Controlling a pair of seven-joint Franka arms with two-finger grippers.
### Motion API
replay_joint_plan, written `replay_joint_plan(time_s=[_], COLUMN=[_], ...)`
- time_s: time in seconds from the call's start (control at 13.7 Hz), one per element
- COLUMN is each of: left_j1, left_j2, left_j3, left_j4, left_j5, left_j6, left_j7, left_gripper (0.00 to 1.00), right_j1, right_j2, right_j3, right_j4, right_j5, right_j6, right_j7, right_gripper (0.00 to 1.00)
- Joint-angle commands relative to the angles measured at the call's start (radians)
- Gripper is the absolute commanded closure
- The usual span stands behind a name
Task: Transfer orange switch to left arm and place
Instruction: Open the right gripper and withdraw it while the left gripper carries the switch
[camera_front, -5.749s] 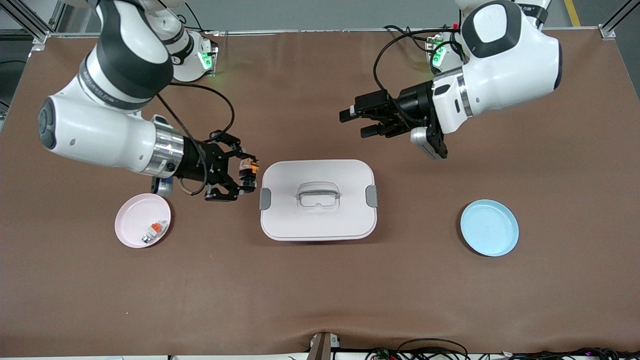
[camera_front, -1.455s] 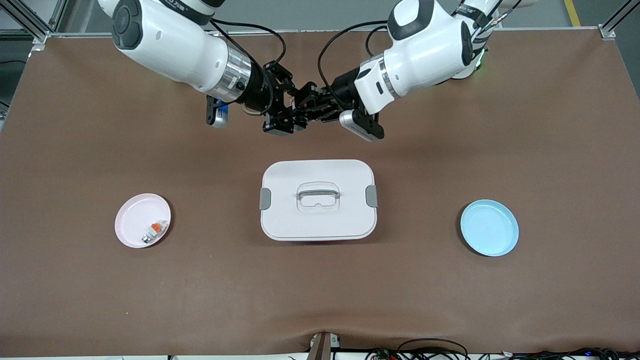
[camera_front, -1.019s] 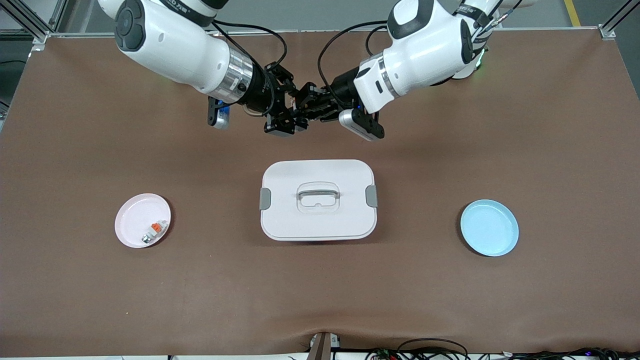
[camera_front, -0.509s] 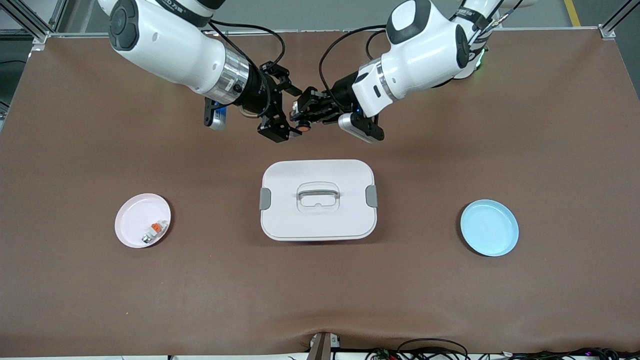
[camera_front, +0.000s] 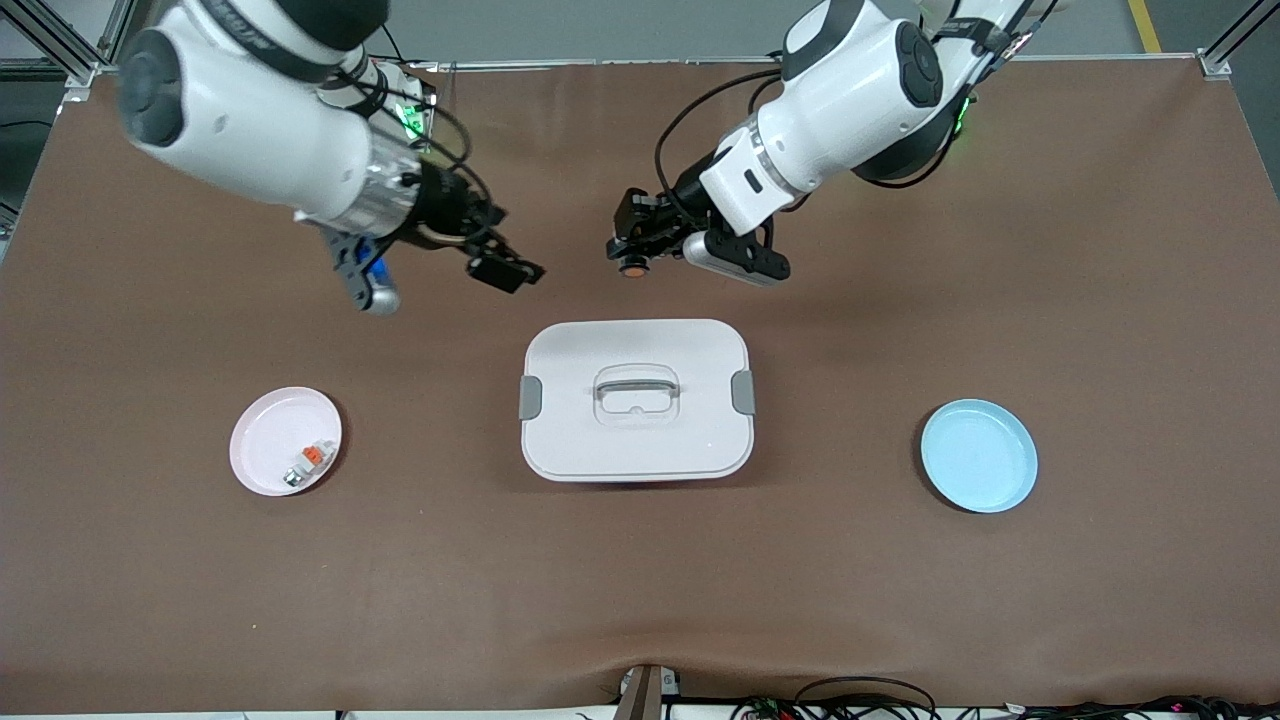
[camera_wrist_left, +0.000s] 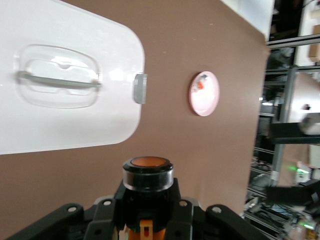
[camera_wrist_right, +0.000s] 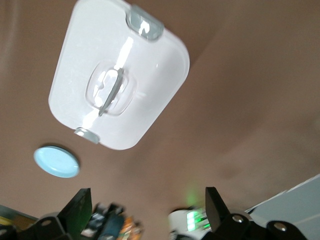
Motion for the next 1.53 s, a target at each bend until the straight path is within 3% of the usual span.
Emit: replay_joint_plan(time_s=[0.0,0.15,0.44,0.87,1.24,1.46], left_j1=[0.056,0.113,0.212,0.398,0.513,0.585], left_j2=[-0.073,-0.104,-0.158,-0.199,-0.199,-0.199], left_j3=[0.004,0.004,0.002,0.004,0.004,0.004], left_j4=[-0.003,-0.001,-0.012,-0.027,-0.046,-0.059], left_j5=[0.071,0.100,0.161,0.243,0.318,0.330], left_j6=[-0.130,-0.233,-0.374,-0.477,-0.508,-0.508], left_j7=[-0.049,-0.051,-0.057,-0.031,0.061,0.061], left_gripper=[0.98,0.98,0.98,0.98,0.98,0.97], right_j1=[-0.067,-0.091,-0.192,-0.410,-0.453,-0.476], right_j2=[-0.017,-0.043,-0.071,-0.108,-0.108,-0.099], right_j3=[0.012,0.015,0.015,0.013,0.012,0.013], right_j4=[0.016,0.016,0.016,0.016,0.018,0.061], right_j5=[-0.095,-0.196,-0.319,-0.460,-0.537,-0.537], right_j6=[-0.104,-0.141,-0.204,-0.235,-0.221,-0.230], right_j7=[-0.275,-0.446,-0.818,-1.360,-1.341,-1.254], right_gripper=[0.00,0.00,0.00,0.00,0.00,0.00])
